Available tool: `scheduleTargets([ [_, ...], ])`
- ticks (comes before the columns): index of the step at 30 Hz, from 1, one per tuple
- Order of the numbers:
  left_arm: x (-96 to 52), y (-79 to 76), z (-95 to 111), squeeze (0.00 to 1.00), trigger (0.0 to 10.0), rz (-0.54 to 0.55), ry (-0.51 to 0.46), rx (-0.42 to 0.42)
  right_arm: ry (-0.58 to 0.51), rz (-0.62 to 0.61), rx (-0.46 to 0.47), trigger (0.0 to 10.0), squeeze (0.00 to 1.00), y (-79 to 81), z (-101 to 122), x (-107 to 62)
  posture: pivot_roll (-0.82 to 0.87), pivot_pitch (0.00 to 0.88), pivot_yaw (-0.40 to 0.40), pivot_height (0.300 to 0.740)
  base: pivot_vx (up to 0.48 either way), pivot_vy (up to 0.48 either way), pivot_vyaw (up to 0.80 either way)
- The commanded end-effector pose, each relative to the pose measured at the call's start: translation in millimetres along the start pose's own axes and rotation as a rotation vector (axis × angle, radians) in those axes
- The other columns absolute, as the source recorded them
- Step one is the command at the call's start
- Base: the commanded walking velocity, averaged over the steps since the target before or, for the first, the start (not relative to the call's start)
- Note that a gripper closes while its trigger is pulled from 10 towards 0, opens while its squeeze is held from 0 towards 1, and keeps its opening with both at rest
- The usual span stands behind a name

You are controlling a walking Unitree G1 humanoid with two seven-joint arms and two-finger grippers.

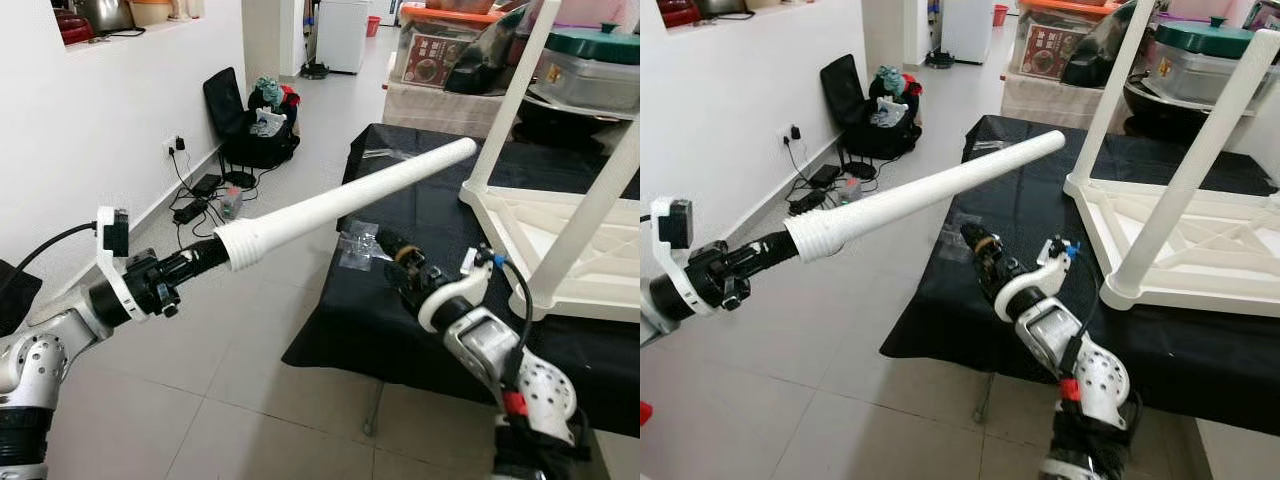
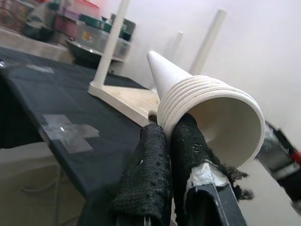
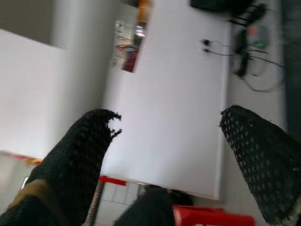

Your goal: Building children table

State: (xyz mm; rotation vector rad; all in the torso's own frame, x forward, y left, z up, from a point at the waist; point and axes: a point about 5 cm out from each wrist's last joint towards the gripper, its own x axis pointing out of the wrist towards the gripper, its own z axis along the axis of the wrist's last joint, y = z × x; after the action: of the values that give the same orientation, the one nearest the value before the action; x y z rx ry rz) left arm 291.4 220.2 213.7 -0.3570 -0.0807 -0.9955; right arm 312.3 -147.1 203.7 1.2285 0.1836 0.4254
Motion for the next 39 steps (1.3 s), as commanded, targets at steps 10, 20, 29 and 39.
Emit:
scheduleTargets([
  [10, 4.3, -0.2, -5, 0.0, 10.0, -0.038, 0.059, 0.009, 0.085, 0.098, -0.002, 10.0, 0.0, 30.8, -20, 2.6, 0.08, 0.0, -0.112, 0.74, 0.0, 0.0, 0.0],
  [20, 15.1, -7.6, -13, 0.0, 10.0, -0.104, 0.096, 0.006, 0.139, 0.096, 0.022, 10.0, 0.0, 32.3, -35, 3.0, 0.08, 0.0, -0.116, 0.74, 0.0, 0.0, 0.0],
  [29, 32.0, -23.4, -29, 0.0, 10.0, -0.238, 0.191, 0.014, 0.167, 0.099, 0.044, 10.0, 0.0, 39.3, -42, 11.6, 0.08, 0.0, -0.122, 0.74, 0.0, 0.0, 0.0],
  [39, 33.3, -26.1, -38, 0.0, 10.0, -0.265, 0.232, 0.027, 0.056, 0.078, 0.095, 0.0, 0.0, 52.0, -27, 14.8, 0.07, 0.0, -0.118, 0.74, 0.0, 0.0, 0.0],
])
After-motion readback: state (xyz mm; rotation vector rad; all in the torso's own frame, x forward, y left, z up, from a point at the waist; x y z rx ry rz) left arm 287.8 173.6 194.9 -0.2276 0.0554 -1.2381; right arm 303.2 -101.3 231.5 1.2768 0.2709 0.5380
